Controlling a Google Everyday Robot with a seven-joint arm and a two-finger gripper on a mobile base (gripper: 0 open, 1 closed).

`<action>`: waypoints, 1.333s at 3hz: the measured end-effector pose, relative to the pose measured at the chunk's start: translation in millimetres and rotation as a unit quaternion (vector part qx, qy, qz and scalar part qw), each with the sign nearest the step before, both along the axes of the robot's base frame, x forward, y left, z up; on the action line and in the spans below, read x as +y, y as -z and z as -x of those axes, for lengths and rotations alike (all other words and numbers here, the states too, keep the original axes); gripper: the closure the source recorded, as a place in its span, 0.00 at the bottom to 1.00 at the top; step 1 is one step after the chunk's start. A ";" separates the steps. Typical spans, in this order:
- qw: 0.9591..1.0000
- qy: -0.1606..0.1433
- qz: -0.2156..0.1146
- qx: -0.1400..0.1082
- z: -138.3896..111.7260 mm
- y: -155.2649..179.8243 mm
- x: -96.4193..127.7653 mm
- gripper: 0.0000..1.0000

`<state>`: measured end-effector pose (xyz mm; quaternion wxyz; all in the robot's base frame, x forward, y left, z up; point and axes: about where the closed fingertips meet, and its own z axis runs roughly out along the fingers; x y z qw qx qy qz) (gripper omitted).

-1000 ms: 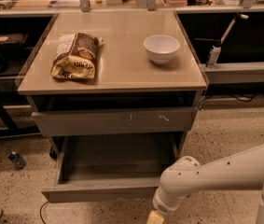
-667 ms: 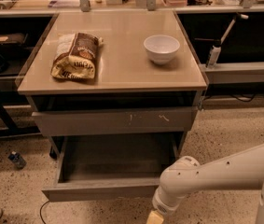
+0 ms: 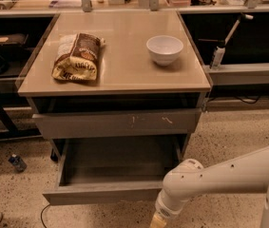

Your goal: Close middle drawer

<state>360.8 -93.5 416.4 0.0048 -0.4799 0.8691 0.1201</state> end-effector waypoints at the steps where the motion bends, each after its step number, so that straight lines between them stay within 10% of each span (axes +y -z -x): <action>1: 1.000 0.000 0.000 0.000 0.0 0.0 0.0 0.65; 2: 1.000 -0.004 0.008 -0.010 -8.6 -1.9 3.9 0.89; 4: 0.999 -0.011 0.015 -0.041 -36.0 -1.0 13.6 1.00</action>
Offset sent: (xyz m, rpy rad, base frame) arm 0.0215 0.0095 0.0054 -0.0368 -0.0517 0.0159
